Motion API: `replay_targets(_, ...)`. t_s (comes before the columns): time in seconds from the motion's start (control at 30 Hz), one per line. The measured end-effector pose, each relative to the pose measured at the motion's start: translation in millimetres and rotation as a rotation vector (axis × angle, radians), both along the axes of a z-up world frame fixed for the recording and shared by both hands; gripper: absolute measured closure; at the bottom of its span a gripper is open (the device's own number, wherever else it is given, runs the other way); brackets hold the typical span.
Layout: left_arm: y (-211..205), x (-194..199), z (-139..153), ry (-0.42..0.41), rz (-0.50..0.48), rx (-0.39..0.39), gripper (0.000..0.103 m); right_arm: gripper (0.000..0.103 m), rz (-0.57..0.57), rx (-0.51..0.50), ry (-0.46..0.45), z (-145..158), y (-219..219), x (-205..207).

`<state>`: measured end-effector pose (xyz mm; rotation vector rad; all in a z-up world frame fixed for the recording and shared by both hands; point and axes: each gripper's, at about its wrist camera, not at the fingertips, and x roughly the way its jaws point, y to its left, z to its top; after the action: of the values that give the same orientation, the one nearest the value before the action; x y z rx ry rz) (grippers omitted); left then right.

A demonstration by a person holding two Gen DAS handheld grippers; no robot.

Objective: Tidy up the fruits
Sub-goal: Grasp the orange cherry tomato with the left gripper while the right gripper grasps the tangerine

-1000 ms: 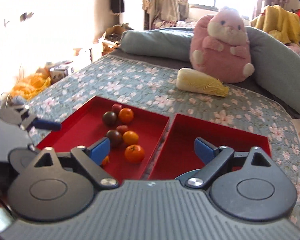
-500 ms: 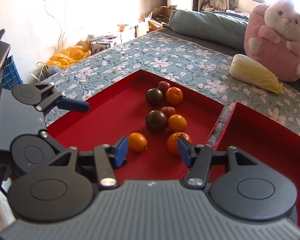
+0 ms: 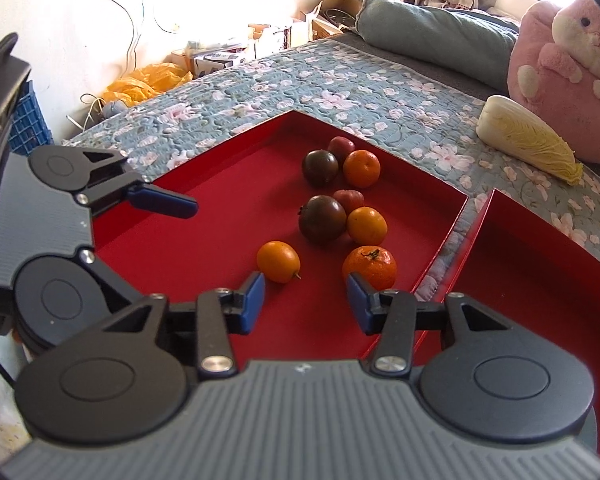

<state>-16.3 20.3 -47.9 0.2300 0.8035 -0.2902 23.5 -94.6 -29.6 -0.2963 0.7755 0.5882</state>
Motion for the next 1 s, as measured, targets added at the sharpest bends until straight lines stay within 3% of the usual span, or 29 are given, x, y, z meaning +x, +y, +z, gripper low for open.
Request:
replay_targets(0.17, 1.6, 0.2, -5.8, 0.014, -0.042, 0.003, 0.023, 0.058, 0.040, 0.005, 0.022, -3.4, 10.3, 1.5)
replay_targets(0.5, -0.3, 16.1, -15.2, 0.004, -0.005, 0.016, 0.028, 0.058, -0.069, -0.080, -0.055, -8.8, -2.9, 25.1)
replay_targets(0.8, -16.4, 36.3, -23.9, 0.030, -0.031, -0.011, 0.035, 0.058, -0.036, -0.079, -0.035, -20.9, -3.7, 40.8)
replay_targets(1.0, -17.2, 45.2, -26.1, 0.034, -0.021, -0.047, 0.040, 0.057, -0.037, -0.164, -0.068, -29.1, 4.0, 46.7)
